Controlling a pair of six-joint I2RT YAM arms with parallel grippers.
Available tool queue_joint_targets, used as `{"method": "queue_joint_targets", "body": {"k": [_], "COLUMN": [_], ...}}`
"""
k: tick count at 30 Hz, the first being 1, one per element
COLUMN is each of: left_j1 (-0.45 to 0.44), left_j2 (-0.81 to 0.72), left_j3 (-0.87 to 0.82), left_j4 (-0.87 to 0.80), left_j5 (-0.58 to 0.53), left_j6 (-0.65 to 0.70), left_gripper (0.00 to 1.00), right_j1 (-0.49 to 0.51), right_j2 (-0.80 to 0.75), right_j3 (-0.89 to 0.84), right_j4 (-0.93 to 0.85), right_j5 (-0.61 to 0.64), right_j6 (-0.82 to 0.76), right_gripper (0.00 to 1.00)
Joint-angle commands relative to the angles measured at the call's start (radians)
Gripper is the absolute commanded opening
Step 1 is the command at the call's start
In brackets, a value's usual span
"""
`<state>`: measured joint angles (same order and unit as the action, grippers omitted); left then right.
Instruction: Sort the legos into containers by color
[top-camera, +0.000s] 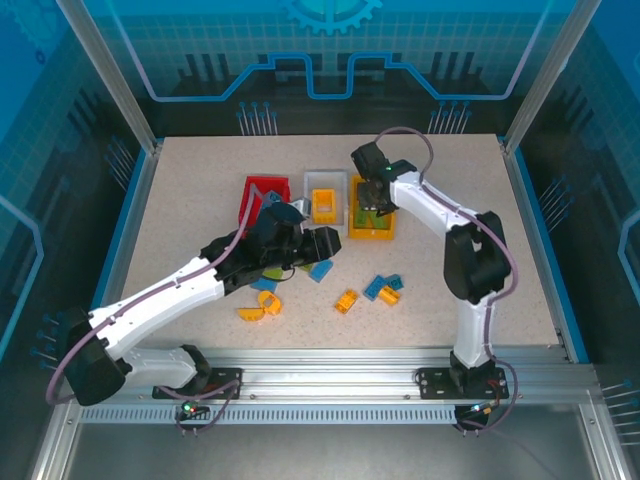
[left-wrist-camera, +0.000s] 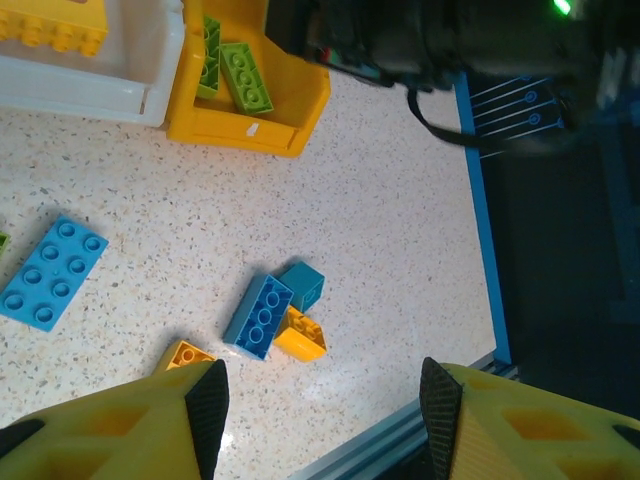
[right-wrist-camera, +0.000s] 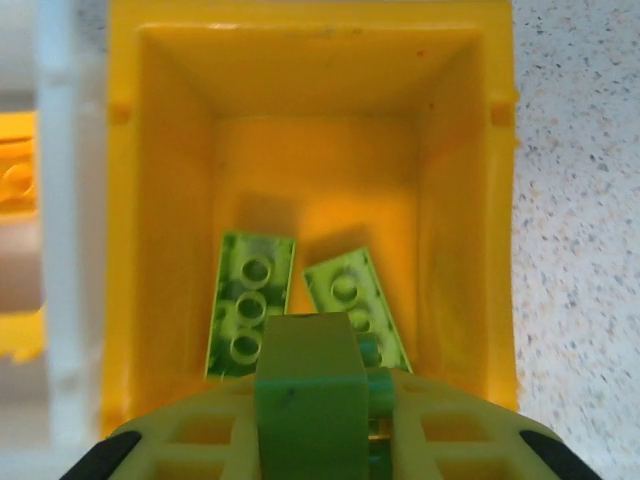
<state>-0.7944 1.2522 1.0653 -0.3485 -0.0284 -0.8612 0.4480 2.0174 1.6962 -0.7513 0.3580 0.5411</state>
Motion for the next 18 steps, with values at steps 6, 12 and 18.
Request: {"method": "queue_joint_targets", "body": {"k": [6, 12, 18], "left_j1": [-0.022, -0.026, -0.018], "left_j2": [0.017, 0.009, -0.002], "left_j3": [-0.004, -0.041, -0.051], "left_j4": [-0.041, -0.126, -0.345], "left_j5": [-0.039, -0.083, -0.227], "left_j6": [0.069, 0.117, 0.102], "left_gripper": [0.58, 0.59, 0.62], "right_j1": [-0.032, 0.003, 0.093], "right_j2": [0.108, -0.034, -0.284], "right_j3": [0.163, 0.081, -0.077], "right_j4": [-0.111, -0.067, 0.004], "right_j5": [-0.027, -0.028, 0.002], "right_j6": [-0.034, -0.036, -0.036], "right_gripper": [0.43, 0.52, 0.51]}}
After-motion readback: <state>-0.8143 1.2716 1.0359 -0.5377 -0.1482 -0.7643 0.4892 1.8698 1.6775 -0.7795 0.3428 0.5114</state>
